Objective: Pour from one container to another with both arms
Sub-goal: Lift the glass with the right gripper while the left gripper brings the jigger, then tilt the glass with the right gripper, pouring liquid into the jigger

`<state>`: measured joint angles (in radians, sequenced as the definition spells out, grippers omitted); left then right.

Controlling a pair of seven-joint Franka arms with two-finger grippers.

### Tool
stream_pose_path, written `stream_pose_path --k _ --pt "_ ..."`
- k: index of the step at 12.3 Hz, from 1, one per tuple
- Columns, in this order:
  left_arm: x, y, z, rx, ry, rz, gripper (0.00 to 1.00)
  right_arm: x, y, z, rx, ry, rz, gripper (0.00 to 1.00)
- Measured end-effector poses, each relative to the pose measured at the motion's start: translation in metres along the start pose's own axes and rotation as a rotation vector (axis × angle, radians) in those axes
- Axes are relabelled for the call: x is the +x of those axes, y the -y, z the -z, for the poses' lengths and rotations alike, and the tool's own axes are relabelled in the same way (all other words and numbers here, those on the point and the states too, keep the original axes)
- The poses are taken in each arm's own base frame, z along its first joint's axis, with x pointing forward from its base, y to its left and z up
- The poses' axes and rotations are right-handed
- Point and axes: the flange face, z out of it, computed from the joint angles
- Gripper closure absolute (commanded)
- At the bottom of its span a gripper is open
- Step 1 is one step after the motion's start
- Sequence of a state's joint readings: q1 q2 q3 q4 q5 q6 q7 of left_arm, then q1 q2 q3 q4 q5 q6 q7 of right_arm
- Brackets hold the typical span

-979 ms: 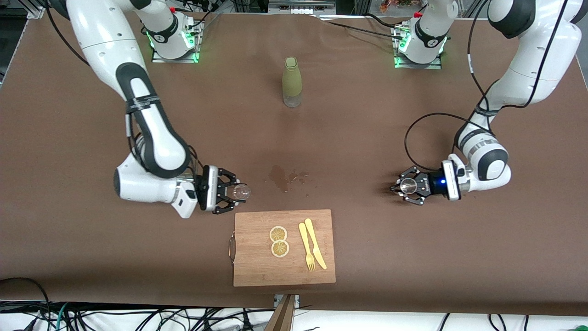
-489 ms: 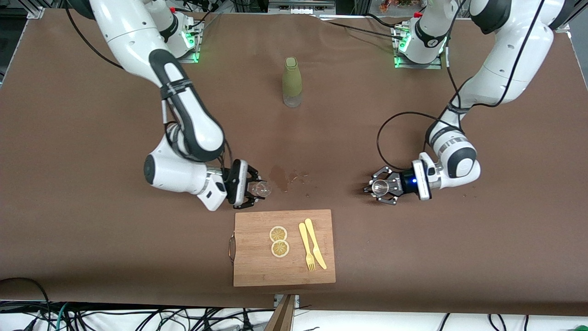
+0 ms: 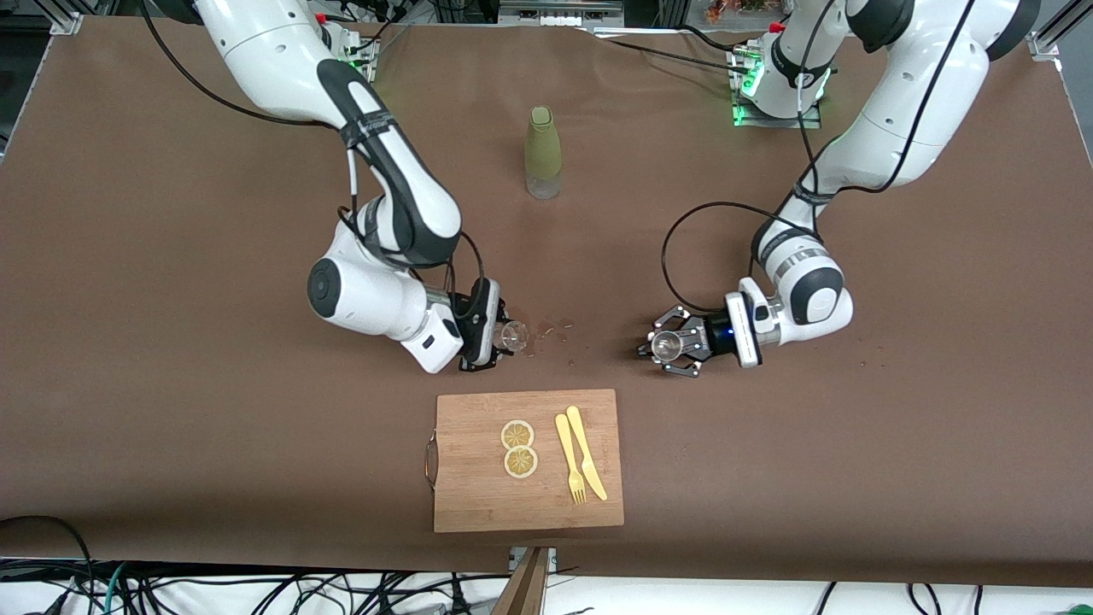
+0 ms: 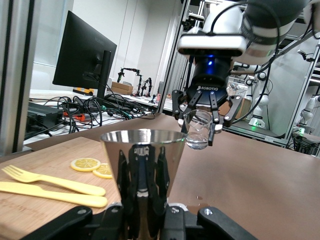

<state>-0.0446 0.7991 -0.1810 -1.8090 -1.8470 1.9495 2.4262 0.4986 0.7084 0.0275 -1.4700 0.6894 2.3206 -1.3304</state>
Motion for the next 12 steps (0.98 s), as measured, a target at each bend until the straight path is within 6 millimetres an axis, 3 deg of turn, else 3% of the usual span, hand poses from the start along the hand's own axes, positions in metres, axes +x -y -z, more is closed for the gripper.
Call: stream_pose_path --k 4,12 --pt "-0.003 -0.022 -0.038 0.01 -0.025 -0.005 1.0 0.035 0.017 0.003 -0.032 0.046 -0.01 0.9" --pt "-0.025 -0.064 -0.086 0.026 -0.056 -0.015 1.0 0.073 0.052 -0.018 -0.097 0.128 -0.021 0.9"
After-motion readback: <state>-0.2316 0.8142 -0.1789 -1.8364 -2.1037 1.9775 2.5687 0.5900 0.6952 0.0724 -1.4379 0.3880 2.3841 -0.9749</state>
